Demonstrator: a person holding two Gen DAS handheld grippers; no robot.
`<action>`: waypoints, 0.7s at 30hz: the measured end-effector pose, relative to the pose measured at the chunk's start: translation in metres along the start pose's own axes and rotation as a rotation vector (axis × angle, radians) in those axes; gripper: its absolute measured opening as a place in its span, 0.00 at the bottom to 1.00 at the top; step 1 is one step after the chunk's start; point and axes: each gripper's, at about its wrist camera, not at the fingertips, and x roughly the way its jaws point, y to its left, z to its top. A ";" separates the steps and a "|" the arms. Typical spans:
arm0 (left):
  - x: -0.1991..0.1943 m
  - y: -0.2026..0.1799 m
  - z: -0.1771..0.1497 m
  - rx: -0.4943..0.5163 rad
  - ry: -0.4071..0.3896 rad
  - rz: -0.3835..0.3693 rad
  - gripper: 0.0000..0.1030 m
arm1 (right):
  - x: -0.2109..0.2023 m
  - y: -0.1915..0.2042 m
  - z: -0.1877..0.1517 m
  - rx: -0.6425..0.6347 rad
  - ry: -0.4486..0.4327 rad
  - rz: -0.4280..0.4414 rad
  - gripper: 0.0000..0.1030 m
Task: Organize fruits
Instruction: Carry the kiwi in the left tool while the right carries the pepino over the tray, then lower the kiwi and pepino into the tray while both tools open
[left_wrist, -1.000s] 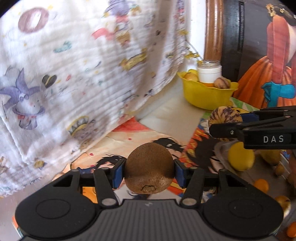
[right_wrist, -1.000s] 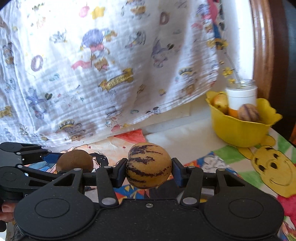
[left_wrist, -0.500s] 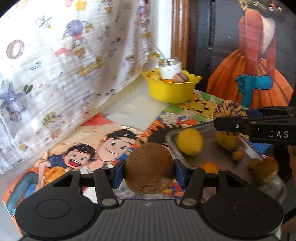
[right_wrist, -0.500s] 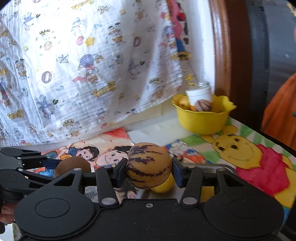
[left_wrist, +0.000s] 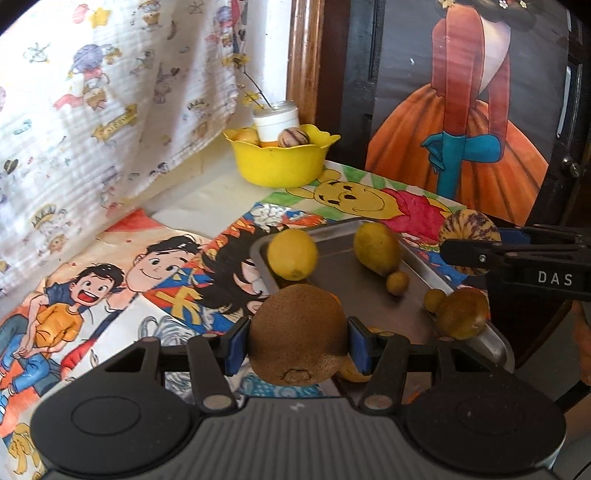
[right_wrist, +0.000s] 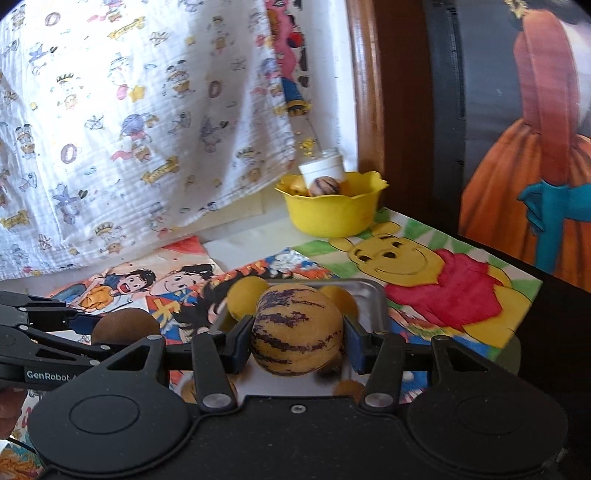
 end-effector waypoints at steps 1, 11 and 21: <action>0.000 -0.002 -0.001 0.001 0.001 -0.002 0.58 | -0.003 -0.002 -0.003 0.004 -0.001 -0.004 0.51; 0.004 -0.022 0.006 0.084 -0.001 -0.060 0.58 | -0.020 -0.013 -0.029 0.047 0.004 -0.042 0.51; 0.024 -0.035 0.018 0.147 0.023 -0.134 0.58 | -0.028 -0.006 -0.054 0.075 0.019 -0.079 0.51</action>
